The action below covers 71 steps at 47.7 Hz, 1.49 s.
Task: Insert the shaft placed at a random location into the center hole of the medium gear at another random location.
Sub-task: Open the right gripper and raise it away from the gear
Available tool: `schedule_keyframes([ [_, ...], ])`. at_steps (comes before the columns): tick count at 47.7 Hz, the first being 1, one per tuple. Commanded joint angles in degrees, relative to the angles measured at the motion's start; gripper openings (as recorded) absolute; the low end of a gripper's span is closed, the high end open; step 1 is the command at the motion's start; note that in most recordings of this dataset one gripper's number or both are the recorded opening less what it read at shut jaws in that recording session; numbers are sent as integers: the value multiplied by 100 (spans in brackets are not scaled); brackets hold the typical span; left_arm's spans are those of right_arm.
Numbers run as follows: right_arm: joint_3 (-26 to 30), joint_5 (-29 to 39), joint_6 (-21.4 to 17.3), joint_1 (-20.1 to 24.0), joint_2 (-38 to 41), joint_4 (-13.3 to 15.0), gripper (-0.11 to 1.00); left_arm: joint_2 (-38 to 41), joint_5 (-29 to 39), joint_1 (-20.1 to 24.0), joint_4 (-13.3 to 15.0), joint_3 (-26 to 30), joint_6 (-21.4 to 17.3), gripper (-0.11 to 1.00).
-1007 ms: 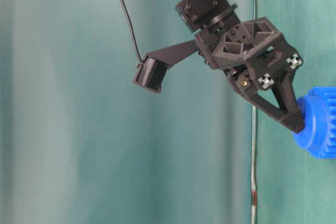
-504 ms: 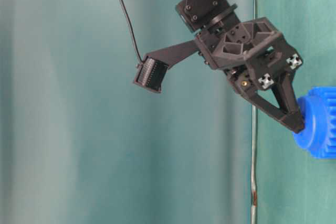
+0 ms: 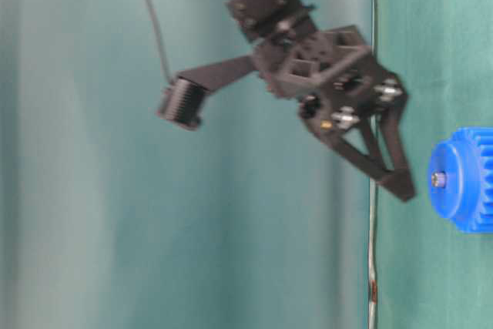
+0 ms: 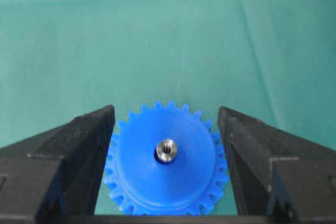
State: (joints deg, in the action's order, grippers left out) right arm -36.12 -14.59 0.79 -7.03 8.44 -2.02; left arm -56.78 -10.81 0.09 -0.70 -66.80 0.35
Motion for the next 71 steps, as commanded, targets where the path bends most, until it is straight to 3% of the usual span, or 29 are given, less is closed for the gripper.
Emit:
schedule_keyframes([
  [1, 79, 149, 0, 9, -378, 18, 78, 18, -26, 0, -18, 149, 9, 0],
  [18, 44, 571, 35, 9, -1037, 26, 78, 18, -26, 0, -18, 149, 9, 0],
  [35, -79, 615, 26, 9, -1195, 26, 78, 18, -26, 0, -18, 149, 9, 0],
  [71, -1257, 598, -26, 9, -2268, 0, 78, 18, 0, 0, -9, 149, 9, 0],
])
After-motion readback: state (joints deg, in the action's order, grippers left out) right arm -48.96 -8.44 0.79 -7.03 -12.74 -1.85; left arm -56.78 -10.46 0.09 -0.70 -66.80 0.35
